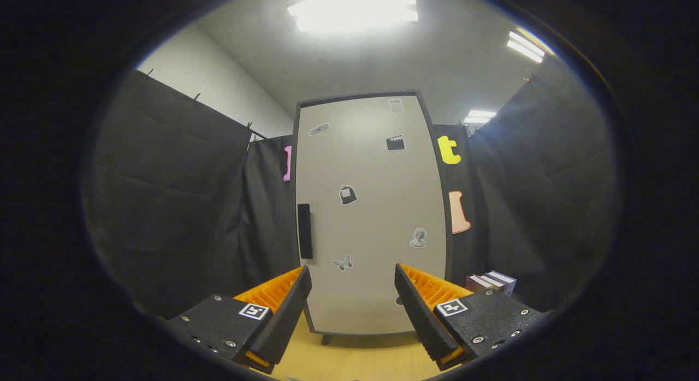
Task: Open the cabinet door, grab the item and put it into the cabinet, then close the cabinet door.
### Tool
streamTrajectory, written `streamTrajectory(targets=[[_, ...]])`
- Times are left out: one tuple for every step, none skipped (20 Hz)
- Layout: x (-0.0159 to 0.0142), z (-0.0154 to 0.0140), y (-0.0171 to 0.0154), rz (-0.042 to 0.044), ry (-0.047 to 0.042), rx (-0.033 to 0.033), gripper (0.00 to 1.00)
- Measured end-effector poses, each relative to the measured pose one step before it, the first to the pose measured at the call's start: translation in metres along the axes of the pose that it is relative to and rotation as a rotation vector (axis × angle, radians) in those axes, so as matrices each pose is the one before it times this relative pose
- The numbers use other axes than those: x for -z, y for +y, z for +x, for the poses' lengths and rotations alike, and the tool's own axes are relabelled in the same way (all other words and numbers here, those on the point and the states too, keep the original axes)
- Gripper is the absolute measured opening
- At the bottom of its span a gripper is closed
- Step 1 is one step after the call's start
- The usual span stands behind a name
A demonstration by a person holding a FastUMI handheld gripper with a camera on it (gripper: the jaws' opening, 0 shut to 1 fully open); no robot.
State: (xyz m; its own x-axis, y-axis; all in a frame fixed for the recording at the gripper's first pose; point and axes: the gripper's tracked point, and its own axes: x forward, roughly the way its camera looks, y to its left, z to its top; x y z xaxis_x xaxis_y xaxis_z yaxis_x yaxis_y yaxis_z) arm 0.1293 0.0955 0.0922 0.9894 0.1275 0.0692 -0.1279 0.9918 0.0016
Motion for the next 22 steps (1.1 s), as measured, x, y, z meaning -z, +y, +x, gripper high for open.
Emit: streamTrajectory(targets=[[-0.00233, 0.00989, 0.00473, 0.00770, -0.00173, -0.00675, 0.95], [-0.00255, 0.01021, 0.00441, 0.00530, -0.00213, -0.00600, 0.95], [-0.00218, 0.00897, 0.00369, 0.00488, -0.00239, -0.00440, 0.95], [-0.00131, 0.00893, 0.00364, 0.00517, 0.00009, -0.00502, 0.95], [-0.00015, 0.00950, 0.00353, 0.00805, 0.00025, -0.00307, 0.95], [-0.00139, 0.00929, 0.00321, 0.00916, -0.00121, -0.00321, 0.95], [-0.00130, 0.00932, 0.00370, 0.00802, 0.00440, -0.00438, 0.95], [-0.00018, 0.00770, 0.00321, 0.00670, 0.00428, -0.00254, 0.95], [0.00012, 0.00835, 0.00178, 0.00540, 0.00243, -0.00099, 0.95], [-0.00083, 0.00762, 0.00233, 0.00443, 0.00155, -0.00035, 0.95], [-0.00038, 0.00940, 0.00291, 0.00277, 0.00113, -0.00091, 0.95], [-0.00154, 0.00798, 0.00300, 0.00272, -0.00185, -0.00450, 0.95], [-0.00039, 0.00597, 0.00334, 0.00325, -0.00187, -0.00479, 0.95], [-0.00007, 0.00713, 0.00436, 0.00121, 0.00245, -0.00532, 0.94], [0.00099, 0.00868, 0.00435, -0.00084, 0.00343, -0.00401, 0.94], [0.00191, 0.00748, 0.00424, -0.00226, 0.00428, -0.00331, 0.94], [0.00317, 0.00672, 0.00388, -0.00393, 0.00540, -0.00282, 0.94], [0.00247, 0.00710, 0.00368, -0.00595, 0.00390, -0.00178, 0.94], [0.00340, 0.00697, 0.00375, -0.00812, 0.00296, -0.00152, 0.94], [0.00329, 0.00776, 0.00242, -0.01107, 0.00503, 0.00098, 0.93], [0.00511, 0.00748, 0.00309, -0.00961, 0.00924, 0.00009, 0.92], [0.00421, 0.00774, 0.00313, -0.00600, 0.01041, -0.00299, 0.91]])
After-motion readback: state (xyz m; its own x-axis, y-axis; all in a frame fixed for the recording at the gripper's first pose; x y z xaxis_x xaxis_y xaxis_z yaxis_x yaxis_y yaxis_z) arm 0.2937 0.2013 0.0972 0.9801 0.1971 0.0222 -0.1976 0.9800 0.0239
